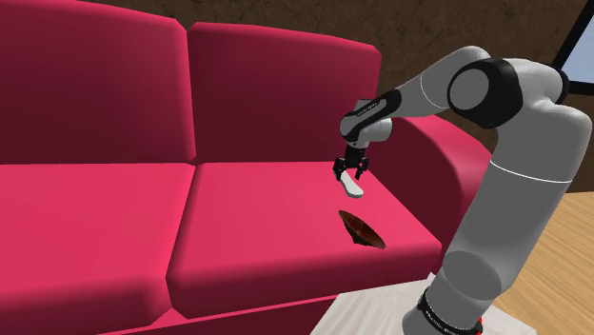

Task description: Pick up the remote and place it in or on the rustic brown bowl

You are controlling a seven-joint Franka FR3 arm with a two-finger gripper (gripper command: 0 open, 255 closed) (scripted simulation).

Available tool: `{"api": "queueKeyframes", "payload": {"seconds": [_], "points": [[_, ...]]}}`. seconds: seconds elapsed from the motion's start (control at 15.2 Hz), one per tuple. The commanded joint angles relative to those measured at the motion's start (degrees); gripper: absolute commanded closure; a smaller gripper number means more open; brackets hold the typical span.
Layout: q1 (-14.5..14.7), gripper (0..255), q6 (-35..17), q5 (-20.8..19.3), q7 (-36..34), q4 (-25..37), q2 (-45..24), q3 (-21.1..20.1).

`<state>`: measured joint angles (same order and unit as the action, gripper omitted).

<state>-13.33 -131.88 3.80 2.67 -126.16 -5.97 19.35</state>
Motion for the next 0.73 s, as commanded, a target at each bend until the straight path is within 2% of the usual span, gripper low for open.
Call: {"api": "queueKeyframes", "payload": {"seconds": [0.0, 0.4, 0.46, 0.66], "points": [[0.0, 0, -0.6, 0.2, 0.0, -0.2, -0.4, -0.1], [0.0, 0, -0.6, 0.2, 0.0, -0.2, -0.4, -0.1], [0.0, 255, -0.7, 0.2, 0.0, -0.2, -0.4, -0.1], [0.0, 255, -0.6, 0.2, 0.0, -0.2, -0.4, -0.1]]}}
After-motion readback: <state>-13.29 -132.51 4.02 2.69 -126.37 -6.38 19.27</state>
